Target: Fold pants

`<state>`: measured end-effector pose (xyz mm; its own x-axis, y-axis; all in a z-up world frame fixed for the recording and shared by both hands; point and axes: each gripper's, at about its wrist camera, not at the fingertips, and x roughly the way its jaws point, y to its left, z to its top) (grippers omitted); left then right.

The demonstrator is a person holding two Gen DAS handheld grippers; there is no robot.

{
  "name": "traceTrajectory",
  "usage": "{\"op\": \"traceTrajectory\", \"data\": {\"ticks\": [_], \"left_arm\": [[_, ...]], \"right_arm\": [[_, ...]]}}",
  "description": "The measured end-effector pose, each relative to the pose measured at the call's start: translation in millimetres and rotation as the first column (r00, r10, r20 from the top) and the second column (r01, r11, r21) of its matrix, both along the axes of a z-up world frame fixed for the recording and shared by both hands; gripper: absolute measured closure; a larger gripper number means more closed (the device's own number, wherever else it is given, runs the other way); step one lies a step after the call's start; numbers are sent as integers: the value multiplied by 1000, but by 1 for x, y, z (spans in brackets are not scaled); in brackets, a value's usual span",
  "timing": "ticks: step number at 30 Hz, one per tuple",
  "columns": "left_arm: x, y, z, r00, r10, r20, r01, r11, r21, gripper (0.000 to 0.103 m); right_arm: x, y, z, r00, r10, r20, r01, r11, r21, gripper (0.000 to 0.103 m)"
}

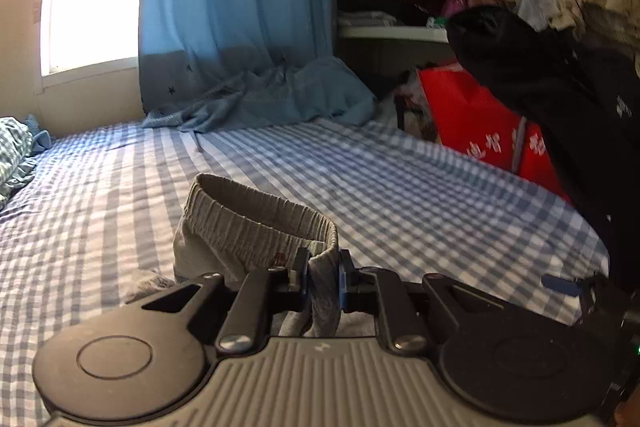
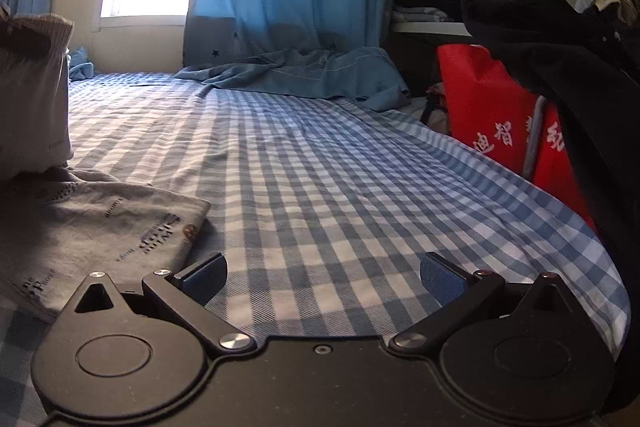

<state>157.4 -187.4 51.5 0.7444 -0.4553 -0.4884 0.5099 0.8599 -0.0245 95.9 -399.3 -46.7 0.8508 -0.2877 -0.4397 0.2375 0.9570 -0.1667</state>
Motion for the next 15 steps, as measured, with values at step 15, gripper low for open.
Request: {"op": "traceTrajectory", "data": {"ticks": [15], "left_arm": [[-36,-36,-78,996,-68,-58,75,988,132,49]], "right_arm": [[-22,-22,-10,1000,-7,-21,8,1000,24,1]]}}
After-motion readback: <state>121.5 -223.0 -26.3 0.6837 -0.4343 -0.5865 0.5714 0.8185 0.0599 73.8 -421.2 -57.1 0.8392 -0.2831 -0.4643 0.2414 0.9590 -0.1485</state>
